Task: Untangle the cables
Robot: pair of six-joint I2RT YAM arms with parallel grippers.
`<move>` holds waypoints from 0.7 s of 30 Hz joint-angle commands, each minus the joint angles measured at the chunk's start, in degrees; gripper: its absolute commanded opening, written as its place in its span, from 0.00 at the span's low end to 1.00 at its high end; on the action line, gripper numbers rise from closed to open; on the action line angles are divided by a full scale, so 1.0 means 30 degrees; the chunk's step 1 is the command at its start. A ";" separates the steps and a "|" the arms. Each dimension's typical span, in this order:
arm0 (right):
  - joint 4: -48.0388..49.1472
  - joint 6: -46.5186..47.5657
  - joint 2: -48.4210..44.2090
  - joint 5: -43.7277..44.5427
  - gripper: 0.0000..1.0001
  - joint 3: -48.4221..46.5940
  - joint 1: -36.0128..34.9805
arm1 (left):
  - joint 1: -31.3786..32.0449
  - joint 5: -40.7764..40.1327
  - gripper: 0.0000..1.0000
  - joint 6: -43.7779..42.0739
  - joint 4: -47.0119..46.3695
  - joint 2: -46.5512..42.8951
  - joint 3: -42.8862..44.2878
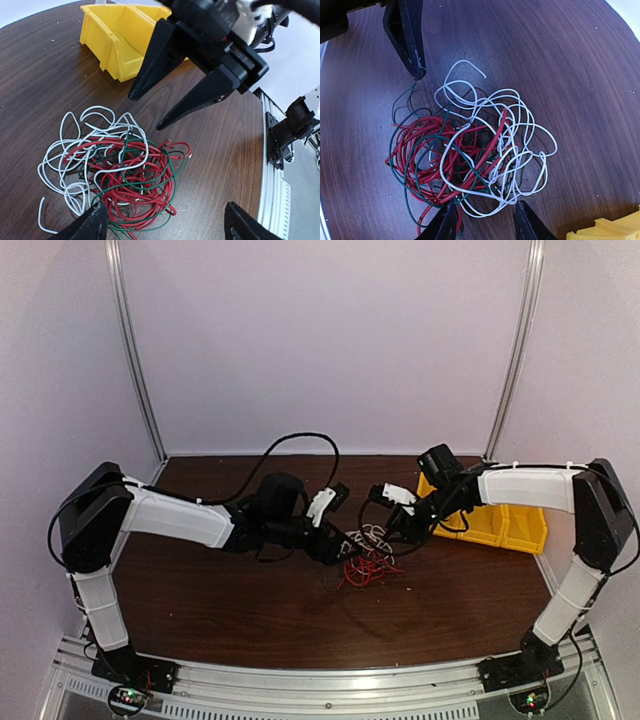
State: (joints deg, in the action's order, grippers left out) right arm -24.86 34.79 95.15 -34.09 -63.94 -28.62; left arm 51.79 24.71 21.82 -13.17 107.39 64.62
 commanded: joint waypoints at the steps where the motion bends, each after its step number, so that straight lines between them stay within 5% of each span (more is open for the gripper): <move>1: -0.0669 0.0815 0.1167 -0.1024 0.41 -0.0844 0.0106 | -0.0095 0.0125 0.81 0.1247 -0.2285 -0.0347 -0.0934; 21: 0.0459 0.1281 0.2531 -0.0380 0.37 -0.1065 0.0174 | -0.0399 -0.0358 0.81 0.1443 -0.2539 -0.1182 -0.2189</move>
State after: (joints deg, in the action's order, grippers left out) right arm -25.58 37.80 102.30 -36.99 -65.67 -28.47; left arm 51.27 24.16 25.50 -17.17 105.84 58.37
